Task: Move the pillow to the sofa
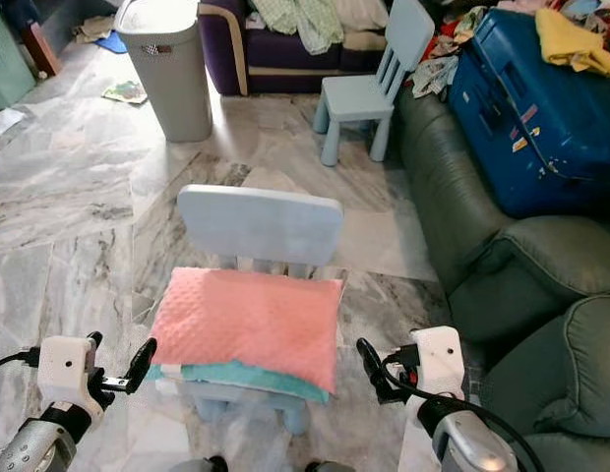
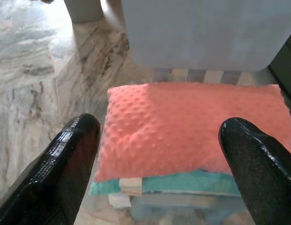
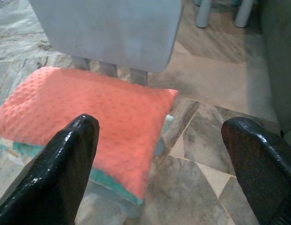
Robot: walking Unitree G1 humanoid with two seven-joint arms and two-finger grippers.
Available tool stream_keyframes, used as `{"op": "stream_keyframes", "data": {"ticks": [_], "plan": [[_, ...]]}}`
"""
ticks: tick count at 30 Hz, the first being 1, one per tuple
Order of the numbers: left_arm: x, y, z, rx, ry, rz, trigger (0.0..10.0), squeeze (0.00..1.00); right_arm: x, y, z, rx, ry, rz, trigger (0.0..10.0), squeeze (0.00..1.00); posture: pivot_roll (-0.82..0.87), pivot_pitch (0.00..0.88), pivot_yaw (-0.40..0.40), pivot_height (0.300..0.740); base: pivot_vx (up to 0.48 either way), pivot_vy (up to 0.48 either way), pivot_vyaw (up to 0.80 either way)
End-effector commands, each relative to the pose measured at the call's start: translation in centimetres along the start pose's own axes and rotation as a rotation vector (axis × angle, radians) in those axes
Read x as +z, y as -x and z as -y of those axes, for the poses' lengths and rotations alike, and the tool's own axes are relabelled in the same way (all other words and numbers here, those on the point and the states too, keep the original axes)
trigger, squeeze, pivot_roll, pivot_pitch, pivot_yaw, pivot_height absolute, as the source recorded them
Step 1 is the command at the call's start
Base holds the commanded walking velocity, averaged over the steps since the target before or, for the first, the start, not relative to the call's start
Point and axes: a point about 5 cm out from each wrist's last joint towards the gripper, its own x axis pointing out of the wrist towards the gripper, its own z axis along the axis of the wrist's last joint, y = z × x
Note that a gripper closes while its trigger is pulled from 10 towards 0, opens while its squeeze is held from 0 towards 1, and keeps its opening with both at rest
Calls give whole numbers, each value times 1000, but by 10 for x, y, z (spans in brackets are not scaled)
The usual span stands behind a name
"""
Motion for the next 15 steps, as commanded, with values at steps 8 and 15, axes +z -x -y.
{"op": "stream_keyframes", "data": {"ticks": [8, 15], "plan": [[2, 0, -1, -12, -12, -13, 10000, 0, 6, 3, -2, 22, 11, -2, 10000, 0, -26, 191, -21, 652, 0, 0, 0], [2, -2, 1, -6, -5, -14, 10000, 0, 8, 3, -3, 20, 14, -4, 10000, 0, -28, 189, -23, 612, 0, 0, 0]]}}
